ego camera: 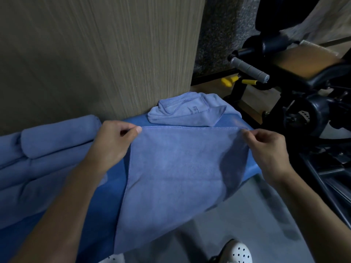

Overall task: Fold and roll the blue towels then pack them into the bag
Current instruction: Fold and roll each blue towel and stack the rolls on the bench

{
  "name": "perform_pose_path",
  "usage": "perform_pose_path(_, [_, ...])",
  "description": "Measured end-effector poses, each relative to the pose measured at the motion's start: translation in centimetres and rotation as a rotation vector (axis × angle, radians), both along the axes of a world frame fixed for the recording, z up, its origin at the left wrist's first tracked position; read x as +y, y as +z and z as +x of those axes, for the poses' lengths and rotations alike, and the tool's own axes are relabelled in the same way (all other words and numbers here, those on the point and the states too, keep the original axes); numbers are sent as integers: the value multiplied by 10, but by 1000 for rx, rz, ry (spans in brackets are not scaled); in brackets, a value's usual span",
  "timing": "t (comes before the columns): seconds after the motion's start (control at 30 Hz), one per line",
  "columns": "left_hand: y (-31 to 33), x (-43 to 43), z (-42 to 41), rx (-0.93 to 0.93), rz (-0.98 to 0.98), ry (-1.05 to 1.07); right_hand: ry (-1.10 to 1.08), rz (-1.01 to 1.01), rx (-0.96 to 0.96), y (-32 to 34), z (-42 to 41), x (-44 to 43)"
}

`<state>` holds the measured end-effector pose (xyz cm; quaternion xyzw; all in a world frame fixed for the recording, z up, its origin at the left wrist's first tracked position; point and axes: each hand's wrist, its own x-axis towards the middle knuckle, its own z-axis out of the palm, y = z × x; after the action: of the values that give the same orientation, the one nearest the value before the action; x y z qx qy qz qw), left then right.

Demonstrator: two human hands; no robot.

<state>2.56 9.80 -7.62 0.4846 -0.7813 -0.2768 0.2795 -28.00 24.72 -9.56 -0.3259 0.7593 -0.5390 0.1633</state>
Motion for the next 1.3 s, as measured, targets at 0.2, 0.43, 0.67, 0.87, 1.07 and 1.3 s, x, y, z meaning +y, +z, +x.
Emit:
perform_pose_path(0.2, [65,33,23,142,40,-16,-33,-116,-48,41,16,29])
perform_pose_path(0.43, [134,76,56,258,47,19,62,-226,-42,115,37,68])
perform_pose_path(0.67, [188,116,75,357,25,26,128,-286,-38,173,45,110])
perform_pose_path(0.87, [218,134,78,329,-85,10,201,-338,-34,208,47,137])
perform_pose_path(1.07, [244,149,80,381,-109,-46,158,-401,-9,227,50,151])
perform_pose_path(1.3, [252,144,83,317,-153,-90,91,-393,145,237,51,153])
